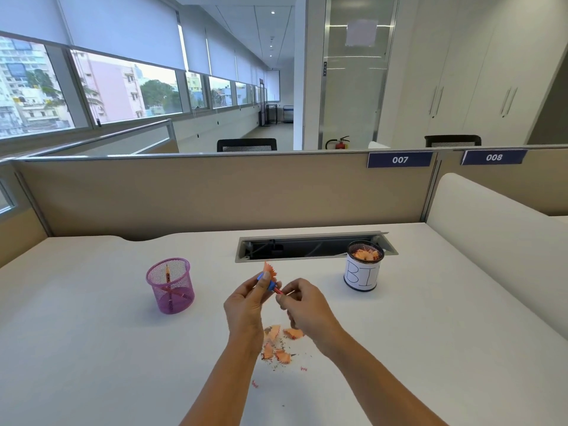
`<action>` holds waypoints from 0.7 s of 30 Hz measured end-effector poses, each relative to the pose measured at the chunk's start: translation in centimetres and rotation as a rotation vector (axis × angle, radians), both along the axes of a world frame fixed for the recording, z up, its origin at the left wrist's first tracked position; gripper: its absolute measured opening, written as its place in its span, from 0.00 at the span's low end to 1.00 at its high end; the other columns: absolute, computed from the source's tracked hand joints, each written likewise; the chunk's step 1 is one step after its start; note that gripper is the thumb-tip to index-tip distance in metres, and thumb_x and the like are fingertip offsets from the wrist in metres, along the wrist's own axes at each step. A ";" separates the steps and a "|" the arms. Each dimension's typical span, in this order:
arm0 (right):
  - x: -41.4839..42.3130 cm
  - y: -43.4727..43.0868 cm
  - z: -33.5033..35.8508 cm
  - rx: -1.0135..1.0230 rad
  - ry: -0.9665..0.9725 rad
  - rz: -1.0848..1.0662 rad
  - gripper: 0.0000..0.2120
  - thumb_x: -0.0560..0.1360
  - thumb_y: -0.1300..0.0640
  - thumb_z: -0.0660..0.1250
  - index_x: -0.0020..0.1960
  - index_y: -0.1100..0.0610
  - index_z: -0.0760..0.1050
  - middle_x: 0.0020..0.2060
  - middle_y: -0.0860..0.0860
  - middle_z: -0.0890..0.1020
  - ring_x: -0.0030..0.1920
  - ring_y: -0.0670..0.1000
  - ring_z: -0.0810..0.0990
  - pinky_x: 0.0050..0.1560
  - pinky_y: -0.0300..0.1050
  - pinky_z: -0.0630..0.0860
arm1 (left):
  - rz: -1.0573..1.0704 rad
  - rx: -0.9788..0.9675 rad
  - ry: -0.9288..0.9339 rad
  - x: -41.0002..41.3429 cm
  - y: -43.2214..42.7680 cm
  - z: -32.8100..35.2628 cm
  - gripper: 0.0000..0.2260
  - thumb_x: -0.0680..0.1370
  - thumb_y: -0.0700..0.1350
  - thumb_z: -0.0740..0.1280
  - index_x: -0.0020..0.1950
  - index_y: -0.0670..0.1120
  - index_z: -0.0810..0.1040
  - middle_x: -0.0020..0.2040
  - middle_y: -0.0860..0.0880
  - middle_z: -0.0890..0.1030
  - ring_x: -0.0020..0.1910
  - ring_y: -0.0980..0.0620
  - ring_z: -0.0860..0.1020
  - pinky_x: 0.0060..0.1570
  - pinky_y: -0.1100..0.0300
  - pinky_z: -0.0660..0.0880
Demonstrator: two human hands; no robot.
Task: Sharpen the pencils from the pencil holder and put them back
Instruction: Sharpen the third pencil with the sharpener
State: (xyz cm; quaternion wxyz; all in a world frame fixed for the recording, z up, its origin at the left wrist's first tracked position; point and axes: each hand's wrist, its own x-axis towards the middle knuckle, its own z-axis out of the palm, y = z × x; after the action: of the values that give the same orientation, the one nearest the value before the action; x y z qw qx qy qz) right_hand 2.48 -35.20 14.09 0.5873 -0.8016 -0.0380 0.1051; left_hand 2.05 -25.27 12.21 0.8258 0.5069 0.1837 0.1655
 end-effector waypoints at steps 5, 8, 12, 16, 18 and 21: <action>0.0 0.0 -2.1 -0.575 -0.721 0.033 0.12 0.79 0.56 0.60 0.59 0.59 0.75 0.51 0.54 0.78 0.44 0.47 0.75 0.43 0.31 0.69 | 0.184 0.099 0.139 -0.2 -1.1 0.5 0.10 0.70 0.45 0.71 0.48 0.44 0.79 0.40 0.47 0.81 0.43 0.50 0.80 0.60 0.48 0.68; -0.3 0.0 -2.8 -0.713 -0.838 0.022 0.10 0.66 0.61 0.76 0.47 0.58 0.81 0.35 0.51 0.80 0.29 0.45 0.69 0.26 0.23 0.55 | 0.191 0.095 0.111 -0.5 -1.7 0.4 0.11 0.71 0.46 0.70 0.51 0.43 0.80 0.44 0.46 0.82 0.42 0.52 0.79 0.56 0.52 0.68; -0.3 0.3 -3.2 -0.685 -0.927 -0.054 0.10 0.62 0.61 0.79 0.39 0.56 0.79 0.26 0.48 0.77 0.27 0.42 0.61 0.24 0.25 0.50 | 0.131 0.048 0.041 -0.8 -2.1 0.3 0.09 0.73 0.45 0.67 0.50 0.44 0.80 0.44 0.46 0.82 0.45 0.50 0.80 0.58 0.53 0.68; -0.9 0.7 -2.6 -0.506 -0.861 -0.144 0.08 0.76 0.58 0.62 0.43 0.59 0.78 0.30 0.50 0.81 0.26 0.41 0.64 0.27 0.22 0.51 | 0.064 -0.037 -0.059 -0.9 -1.7 0.0 0.10 0.75 0.42 0.65 0.55 0.42 0.79 0.44 0.48 0.82 0.46 0.51 0.81 0.56 0.55 0.74; -1.0 0.8 -1.8 -0.429 -0.694 -0.099 0.14 0.81 0.55 0.56 0.50 0.60 0.78 0.34 0.50 0.79 0.27 0.39 0.65 0.28 0.25 0.59 | 0.024 -0.042 -0.099 -0.8 -1.5 -0.2 0.11 0.75 0.41 0.64 0.56 0.42 0.78 0.41 0.50 0.84 0.44 0.52 0.82 0.52 0.58 0.77; -1.1 0.6 -0.7 -0.243 -0.416 -0.081 0.13 0.81 0.54 0.55 0.49 0.58 0.77 0.28 0.44 0.69 0.27 0.41 0.65 0.27 0.28 0.62 | -0.033 -0.051 -0.143 -0.7 -1.2 -0.2 0.08 0.76 0.40 0.61 0.52 0.45 0.79 0.37 0.54 0.85 0.40 0.55 0.84 0.46 0.63 0.78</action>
State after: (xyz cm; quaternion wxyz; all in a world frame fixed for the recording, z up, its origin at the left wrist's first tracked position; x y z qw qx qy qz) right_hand 1.36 -34.57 13.37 0.4697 -0.8718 -0.1130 -0.0818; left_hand 1.38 -26.44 12.03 0.8521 0.4754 0.1202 0.1828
